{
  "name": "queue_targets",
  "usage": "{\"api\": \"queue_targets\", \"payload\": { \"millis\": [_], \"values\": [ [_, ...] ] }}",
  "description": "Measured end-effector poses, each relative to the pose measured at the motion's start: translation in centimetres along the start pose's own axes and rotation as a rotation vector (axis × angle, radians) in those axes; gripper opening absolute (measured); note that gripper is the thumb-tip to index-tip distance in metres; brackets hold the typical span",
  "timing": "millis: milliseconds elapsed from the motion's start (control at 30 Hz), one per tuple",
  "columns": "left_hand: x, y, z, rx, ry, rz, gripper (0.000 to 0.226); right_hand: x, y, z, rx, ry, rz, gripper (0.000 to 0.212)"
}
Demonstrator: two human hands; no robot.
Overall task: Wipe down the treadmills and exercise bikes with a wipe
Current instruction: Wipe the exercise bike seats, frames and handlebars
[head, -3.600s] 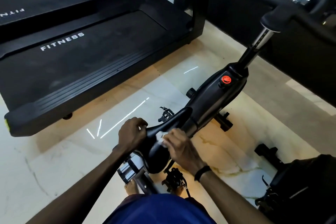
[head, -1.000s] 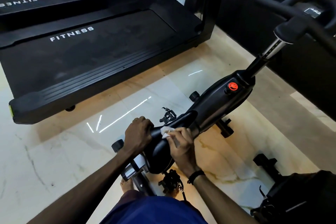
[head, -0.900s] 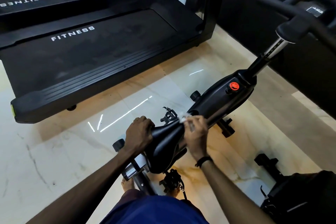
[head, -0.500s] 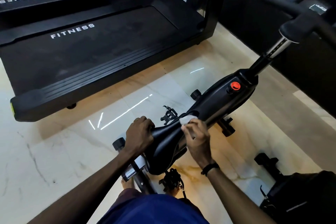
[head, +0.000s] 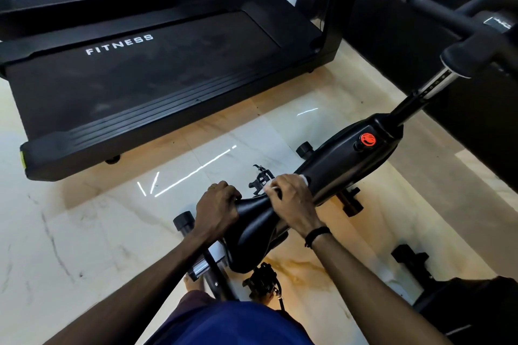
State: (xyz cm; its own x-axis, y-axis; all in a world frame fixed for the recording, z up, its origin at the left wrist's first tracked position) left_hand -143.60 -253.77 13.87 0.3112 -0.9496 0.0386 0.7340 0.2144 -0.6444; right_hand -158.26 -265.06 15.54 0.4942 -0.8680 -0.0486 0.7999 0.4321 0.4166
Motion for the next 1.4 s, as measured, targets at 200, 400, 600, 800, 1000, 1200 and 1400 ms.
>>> {"api": "queue_targets", "payload": {
  "millis": [200,400,600,800,1000,1200,1400],
  "values": [
    [-0.3,0.5,0.8,-0.061,-0.023,-0.012,0.016,-4.1,-0.2,0.9,-0.002,-0.009,0.26,0.027],
    [-0.6,0.1,0.7,-0.038,-0.053,0.001,0.017,1.1,-1.5,0.7,-0.234,-0.034,-0.057,0.049],
    [-0.4,0.7,1.4,-0.118,-0.08,0.03,0.015,-0.9,3.5,-2.6,-0.309,0.184,0.12,0.048],
    [-0.6,1.0,2.1,-0.185,-0.114,0.078,0.017,-1.8,0.0,1.3,-0.057,0.102,0.355,0.022],
    [-0.8,0.8,1.8,-0.174,-0.114,0.09,0.018,1.9,-2.0,1.6,-0.195,0.065,0.023,0.05],
    [-0.6,1.8,1.7,-0.257,-0.152,0.147,0.02,-1.5,5.2,-3.0,-0.332,0.081,0.077,0.049],
    [-0.3,2.3,1.3,-0.298,-0.132,0.162,0.02,-2.1,4.1,-1.9,0.001,0.059,0.107,0.016]
  ]
}}
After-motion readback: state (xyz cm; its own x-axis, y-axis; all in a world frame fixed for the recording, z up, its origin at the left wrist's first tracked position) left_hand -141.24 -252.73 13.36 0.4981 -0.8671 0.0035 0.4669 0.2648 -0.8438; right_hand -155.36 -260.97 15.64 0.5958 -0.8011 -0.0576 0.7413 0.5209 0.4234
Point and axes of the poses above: each hand's wrist, its own x-axis towards the middle knuckle, its own z-axis out of the back of the hand, y = z × x, the point moved 6 cm from there along x, towards the middle knuckle, and after that the axes turned 14 degrees about -z, right-handed, at the moved point
